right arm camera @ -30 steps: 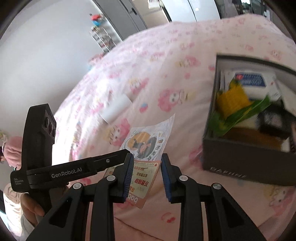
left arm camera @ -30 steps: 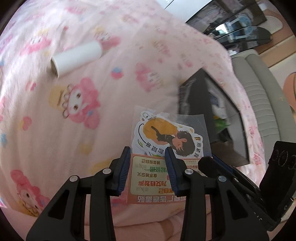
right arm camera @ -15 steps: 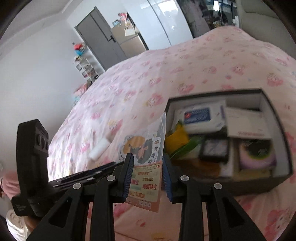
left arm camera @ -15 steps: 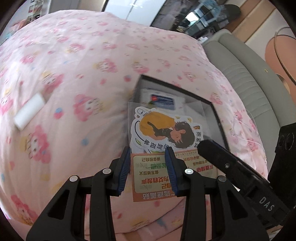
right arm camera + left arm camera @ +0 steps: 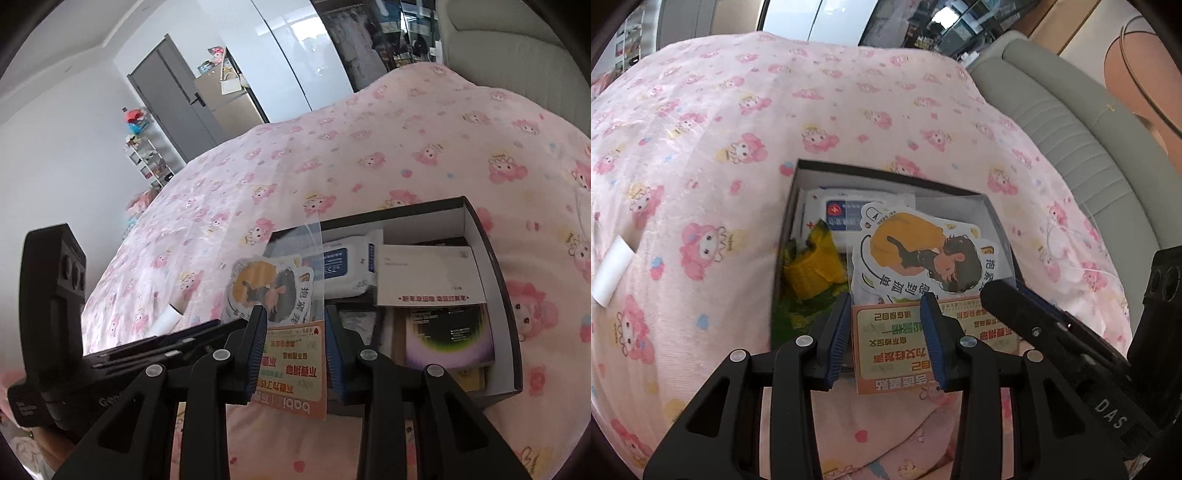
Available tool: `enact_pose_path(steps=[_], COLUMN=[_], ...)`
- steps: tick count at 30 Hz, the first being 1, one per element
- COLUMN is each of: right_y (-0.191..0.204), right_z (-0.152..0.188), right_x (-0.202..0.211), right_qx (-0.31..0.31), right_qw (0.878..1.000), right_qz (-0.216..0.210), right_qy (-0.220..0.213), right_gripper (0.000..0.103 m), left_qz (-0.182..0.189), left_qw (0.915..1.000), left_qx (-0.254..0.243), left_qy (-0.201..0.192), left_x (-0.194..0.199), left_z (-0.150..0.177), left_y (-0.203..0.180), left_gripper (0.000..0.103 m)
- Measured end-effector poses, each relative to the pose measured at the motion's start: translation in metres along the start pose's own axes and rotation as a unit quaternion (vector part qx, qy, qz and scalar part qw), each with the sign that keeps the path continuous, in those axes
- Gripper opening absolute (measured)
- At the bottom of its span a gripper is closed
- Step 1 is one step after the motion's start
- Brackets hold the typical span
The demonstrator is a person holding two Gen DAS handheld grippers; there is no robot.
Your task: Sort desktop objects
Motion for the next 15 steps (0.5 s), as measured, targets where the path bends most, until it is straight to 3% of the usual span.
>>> enact_pose_path(steps=[15], right_y=[-0.07], right_z=[0.004], right_x=[-0.02], right_qx=[-0.057], right_qw=[0.997], right_qz=[0.053], right_qy=[0.025], right_gripper=[0.028], left_qz=[0.006], left_qw=[0.9989], left_qx=[-0.012], left_qy=[0.045], left_x=[-0.073], left_z=[0.004], left_y=[-0.033], left_gripper=[0.037])
Point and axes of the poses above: each gripper's, at about its wrist camera, not at the fingertips, and x roughly against the way its jaws point, y to its left, z to its underside, the point moved 8 cm from there along -x, roughly the way its jaws point, and after that the axes turned 4 degrees about x, right-handed, at the moved point
